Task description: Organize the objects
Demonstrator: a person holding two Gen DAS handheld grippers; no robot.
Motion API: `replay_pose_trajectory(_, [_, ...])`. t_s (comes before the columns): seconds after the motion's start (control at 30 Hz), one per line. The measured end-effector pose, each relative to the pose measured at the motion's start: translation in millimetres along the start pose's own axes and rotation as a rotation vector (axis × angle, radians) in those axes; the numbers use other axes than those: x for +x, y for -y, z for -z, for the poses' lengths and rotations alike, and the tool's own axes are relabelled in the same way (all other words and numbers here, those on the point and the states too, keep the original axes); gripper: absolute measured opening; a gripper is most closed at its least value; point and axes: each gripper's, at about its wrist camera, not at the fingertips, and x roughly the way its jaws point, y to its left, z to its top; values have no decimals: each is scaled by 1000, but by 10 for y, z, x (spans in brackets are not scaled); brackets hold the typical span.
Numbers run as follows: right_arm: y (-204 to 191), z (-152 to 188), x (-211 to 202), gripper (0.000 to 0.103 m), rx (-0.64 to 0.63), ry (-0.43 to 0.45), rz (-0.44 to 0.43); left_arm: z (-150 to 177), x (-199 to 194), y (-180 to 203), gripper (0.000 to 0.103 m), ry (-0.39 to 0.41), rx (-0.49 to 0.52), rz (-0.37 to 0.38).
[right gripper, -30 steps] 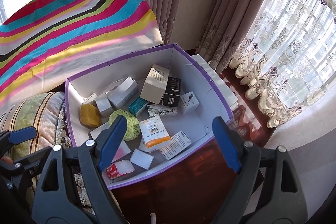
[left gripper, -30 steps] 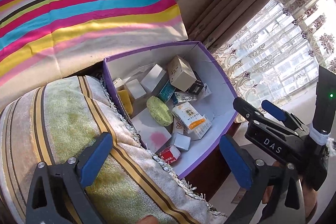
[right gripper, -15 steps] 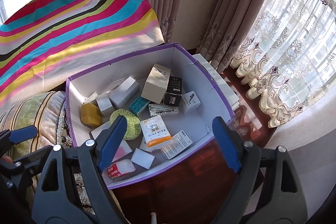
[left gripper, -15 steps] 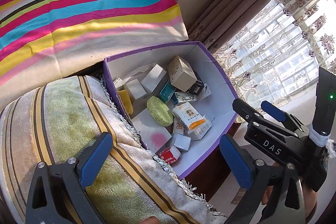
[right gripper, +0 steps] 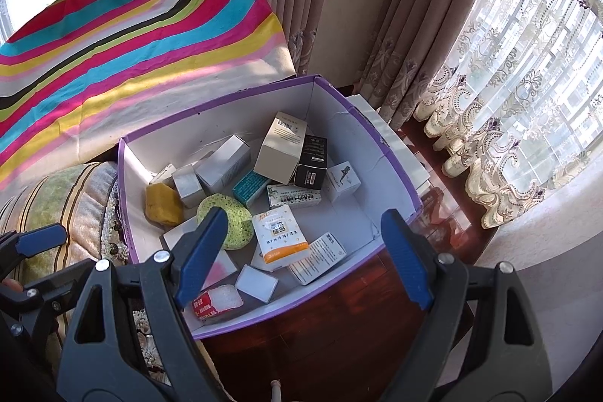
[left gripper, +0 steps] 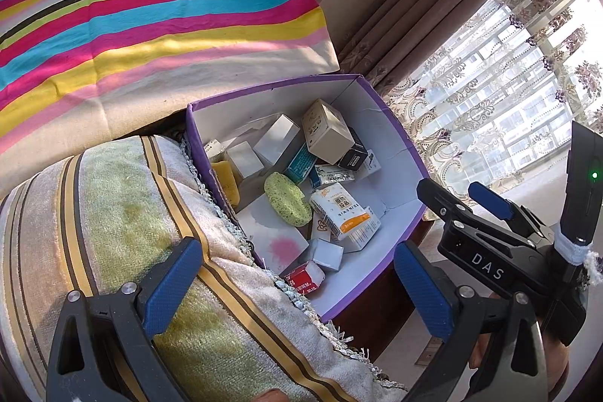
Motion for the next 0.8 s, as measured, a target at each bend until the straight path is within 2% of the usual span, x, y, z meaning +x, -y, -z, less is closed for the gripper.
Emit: replay_pose_trajectory(0.8, [12, 13, 34, 85, 5, -10, -11, -8, 52, 9, 103, -12, 2, -19])
